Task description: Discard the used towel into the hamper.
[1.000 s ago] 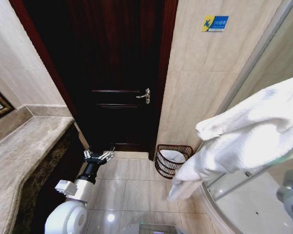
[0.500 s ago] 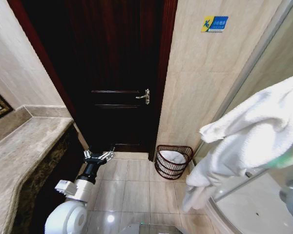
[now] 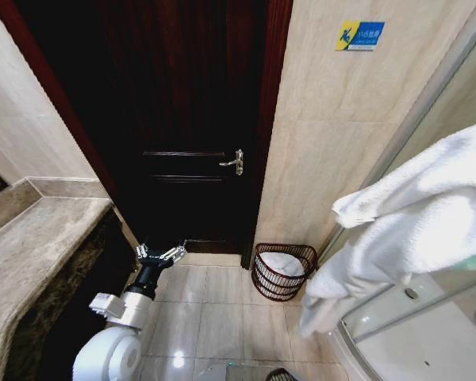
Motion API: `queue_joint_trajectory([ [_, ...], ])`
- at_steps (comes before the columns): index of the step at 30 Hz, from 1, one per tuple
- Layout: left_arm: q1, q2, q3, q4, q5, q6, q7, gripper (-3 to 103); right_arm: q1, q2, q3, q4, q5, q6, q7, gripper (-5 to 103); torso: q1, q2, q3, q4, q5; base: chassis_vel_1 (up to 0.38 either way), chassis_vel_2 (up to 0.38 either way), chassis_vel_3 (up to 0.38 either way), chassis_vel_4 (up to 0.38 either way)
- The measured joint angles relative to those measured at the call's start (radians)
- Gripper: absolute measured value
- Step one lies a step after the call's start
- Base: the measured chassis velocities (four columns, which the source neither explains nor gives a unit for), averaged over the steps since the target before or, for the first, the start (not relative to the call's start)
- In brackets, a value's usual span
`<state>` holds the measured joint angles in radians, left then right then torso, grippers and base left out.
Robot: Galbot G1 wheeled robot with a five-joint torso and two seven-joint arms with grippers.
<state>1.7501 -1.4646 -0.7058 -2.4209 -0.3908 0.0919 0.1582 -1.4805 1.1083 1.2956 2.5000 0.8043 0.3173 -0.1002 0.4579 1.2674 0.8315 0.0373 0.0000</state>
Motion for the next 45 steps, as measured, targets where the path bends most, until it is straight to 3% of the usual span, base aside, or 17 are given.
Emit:
queue_joint_trajectory([
  [22, 0.0, 0.0, 0.0, 0.0, 0.0, 0.0, 0.0, 100, 0.062, -0.077, -0.015, 0.0, 0.04, -0.024, 0.015, 5, 0.0, 0.0, 0.0, -0.0001, 0.0001, -0.136, 0.136, 0.133, -0.129],
  [25, 0.0, 0.0, 0.0, 0.0, 0.0, 0.0, 0.0, 100, 0.098, -0.12, -0.02, 0.0, 0.058, -0.034, 0.027, 5, 0.002, -0.001, 0.001, 0.001, 0.0008, -0.172, 0.165, 0.154, -0.173],
  [28, 0.0, 0.0, 0.0, 0.0, 0.0, 0.0, 0.0, 100, 0.133, -0.157, -0.02, -0.003, 0.072, -0.042, 0.035, 5, 0.001, -0.001, 0.0, -0.0002, -0.0011, -0.114, 0.13, 0.063, -0.006],
  [30, 0.0, 0.0, 0.0, 0.0, 0.0, 0.0, 0.0, 100, 0.164, -0.184, -0.019, -0.021, 0.084, -0.051, 0.043, 5, 0.001, 0.0, 0.0, -0.0003, 0.0004, -0.023, 0.008, -0.054, -0.033],
  [37, 0.0, 0.0, 0.0, 0.0, 0.0, 0.0, 0.0, 100, 0.222, -0.218, -0.022, -0.05, 0.115, -0.072, 0.058, 5, -0.001, 0.0, 0.0, -0.0001, 0.0, 0.063, -0.033, -0.054, 0.034],
  [45, 0.0, 0.0, 0.0, 0.0, 0.0, 0.0, 0.0, 100, 0.315, -0.257, -0.107, -0.115, 0.108, -0.072, 0.053, 5, 0.001, 0.0, 0.0, 0.0003, 0.0, 0.0, 0.0, 0.0, 0.0],
])
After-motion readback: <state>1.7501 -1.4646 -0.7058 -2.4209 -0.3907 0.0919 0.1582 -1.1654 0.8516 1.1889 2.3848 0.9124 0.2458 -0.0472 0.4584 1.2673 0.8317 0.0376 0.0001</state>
